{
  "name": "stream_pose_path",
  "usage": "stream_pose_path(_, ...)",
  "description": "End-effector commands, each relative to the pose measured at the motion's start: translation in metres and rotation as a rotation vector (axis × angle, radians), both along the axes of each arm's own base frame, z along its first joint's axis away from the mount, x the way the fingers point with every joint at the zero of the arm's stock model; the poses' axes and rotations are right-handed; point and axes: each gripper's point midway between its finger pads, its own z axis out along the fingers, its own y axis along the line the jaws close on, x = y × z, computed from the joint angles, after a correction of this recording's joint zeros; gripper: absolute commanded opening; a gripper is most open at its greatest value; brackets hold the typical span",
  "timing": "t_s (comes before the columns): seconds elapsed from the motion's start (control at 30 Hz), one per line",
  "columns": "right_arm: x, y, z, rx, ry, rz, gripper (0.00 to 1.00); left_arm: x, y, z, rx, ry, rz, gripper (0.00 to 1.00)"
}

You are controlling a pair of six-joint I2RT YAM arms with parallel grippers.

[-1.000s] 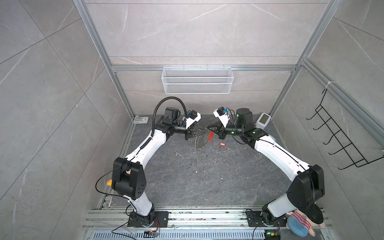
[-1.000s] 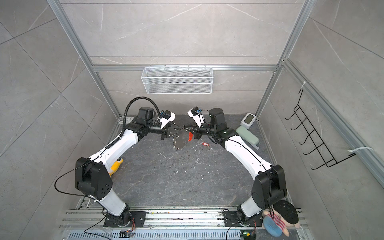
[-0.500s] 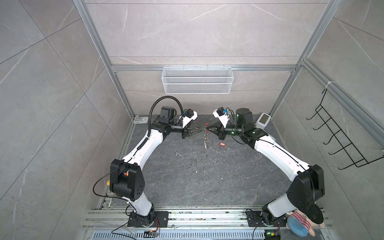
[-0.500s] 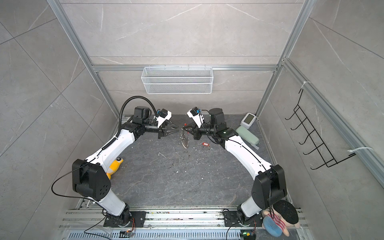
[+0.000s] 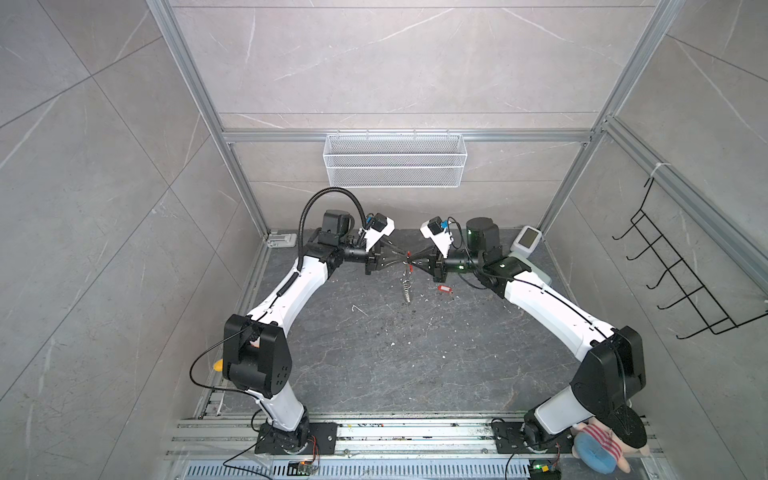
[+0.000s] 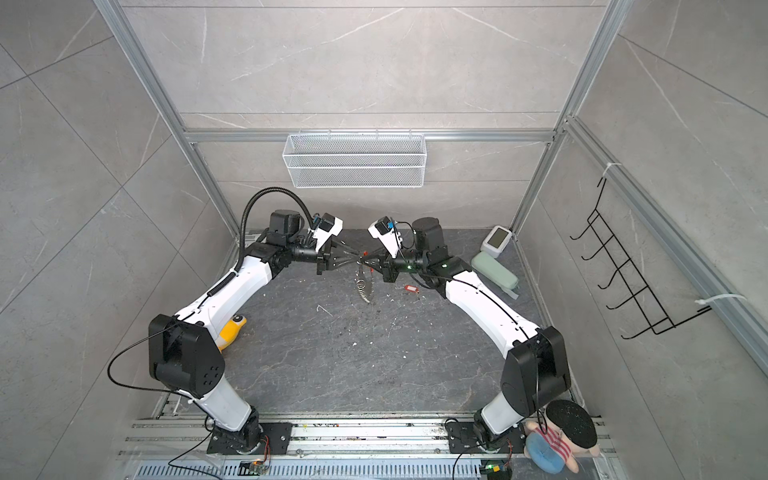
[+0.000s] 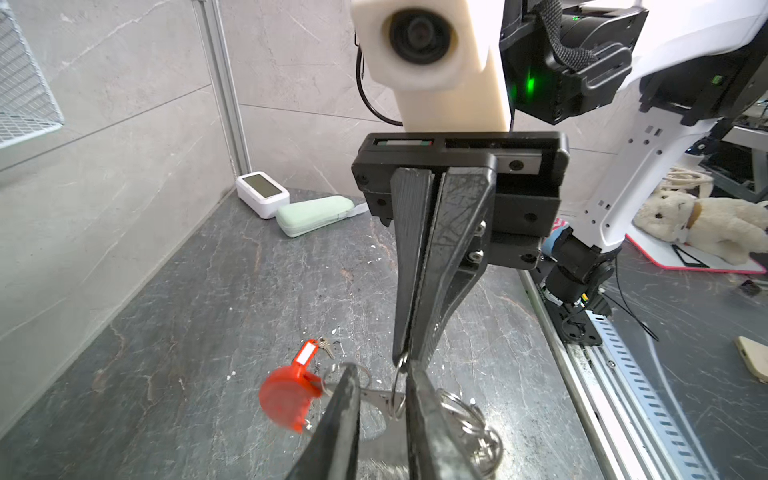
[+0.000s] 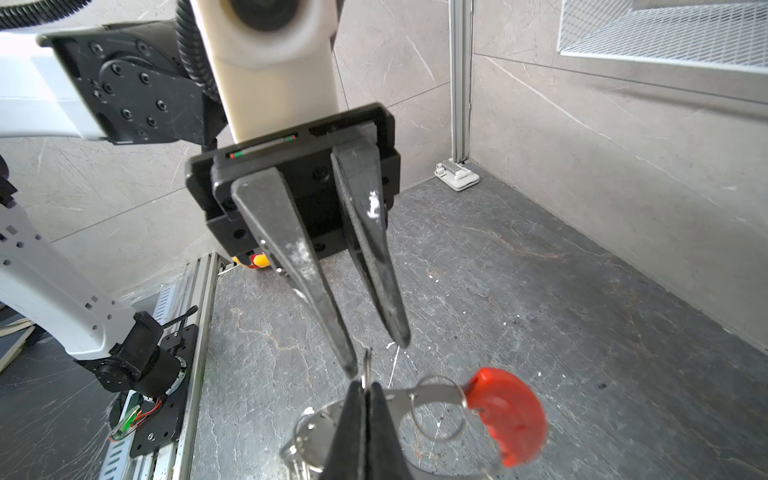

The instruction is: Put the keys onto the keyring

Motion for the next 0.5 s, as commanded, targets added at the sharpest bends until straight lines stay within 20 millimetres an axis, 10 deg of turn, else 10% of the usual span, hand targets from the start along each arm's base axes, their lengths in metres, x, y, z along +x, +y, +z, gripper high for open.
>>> stream_pose_path(0.0, 0.0013, 0.0042, 0.0282, 0.052, -0.064, 0.01, 0.0, -0.0054, -0.0025, 0.0187, -0.045, -0.012, -0.047, 0.22)
stream_pose_path(0.47, 0.0024, 0.0037, 0.0358, 0.071, -0.08, -0.003, 0.0, -0.0076, -0.0029, 0.0145, -0.05, 0.045, -0.072, 0.17)
